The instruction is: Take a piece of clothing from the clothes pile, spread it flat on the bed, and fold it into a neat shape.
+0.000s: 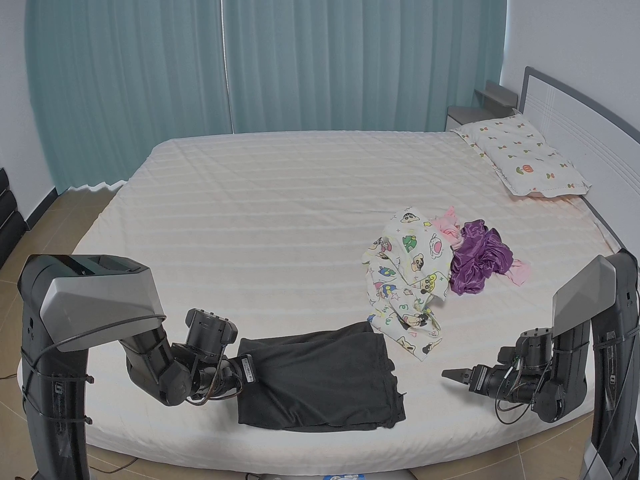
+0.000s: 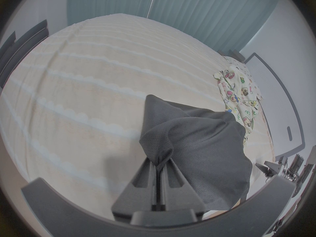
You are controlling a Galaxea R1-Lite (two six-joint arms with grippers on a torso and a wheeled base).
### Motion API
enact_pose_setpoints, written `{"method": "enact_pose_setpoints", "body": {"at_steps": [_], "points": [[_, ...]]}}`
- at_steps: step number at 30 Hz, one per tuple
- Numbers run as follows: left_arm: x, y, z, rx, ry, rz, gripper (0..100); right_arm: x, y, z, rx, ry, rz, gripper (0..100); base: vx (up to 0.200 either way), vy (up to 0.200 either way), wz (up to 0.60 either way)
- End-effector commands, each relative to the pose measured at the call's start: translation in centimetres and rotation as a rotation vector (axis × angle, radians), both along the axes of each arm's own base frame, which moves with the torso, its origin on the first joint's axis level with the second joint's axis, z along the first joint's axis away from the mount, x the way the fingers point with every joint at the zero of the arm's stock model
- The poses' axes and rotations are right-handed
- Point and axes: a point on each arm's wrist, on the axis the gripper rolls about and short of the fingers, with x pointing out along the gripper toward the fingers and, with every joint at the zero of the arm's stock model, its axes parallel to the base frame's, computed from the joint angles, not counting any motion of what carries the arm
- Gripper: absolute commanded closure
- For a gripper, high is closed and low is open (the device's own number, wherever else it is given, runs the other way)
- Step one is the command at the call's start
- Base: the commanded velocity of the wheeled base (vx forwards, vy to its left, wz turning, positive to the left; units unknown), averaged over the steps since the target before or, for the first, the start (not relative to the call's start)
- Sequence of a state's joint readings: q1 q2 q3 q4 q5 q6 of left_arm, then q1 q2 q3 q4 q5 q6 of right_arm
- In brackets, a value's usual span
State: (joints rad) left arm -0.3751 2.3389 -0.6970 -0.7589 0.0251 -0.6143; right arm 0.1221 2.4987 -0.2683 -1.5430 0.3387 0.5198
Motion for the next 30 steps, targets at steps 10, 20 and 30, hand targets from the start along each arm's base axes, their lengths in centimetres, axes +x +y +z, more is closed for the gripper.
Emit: {"method": "enact_pose_setpoints", "body": {"at_steps": [10,20,30], "points": [[-0.30,0.37,-0.30,0.007,0.016,0.007,100,-0.02,0.01,-0.05,-0.001,0.002,0.002,0,0.000,0.040,0.00],[-0.31,0.37,-0.31,0.007,0.018,0.008,100,0.03,-0.02,-0.05,-0.001,0.001,0.000,0,-0.120,0.000,0.00],[-0.31,0.37,-0.35,0.007,0.018,0.008,100,0.02,0.02,-0.05,-0.001,0.001,0.002,0,0.000,0.000,0.00]]}}
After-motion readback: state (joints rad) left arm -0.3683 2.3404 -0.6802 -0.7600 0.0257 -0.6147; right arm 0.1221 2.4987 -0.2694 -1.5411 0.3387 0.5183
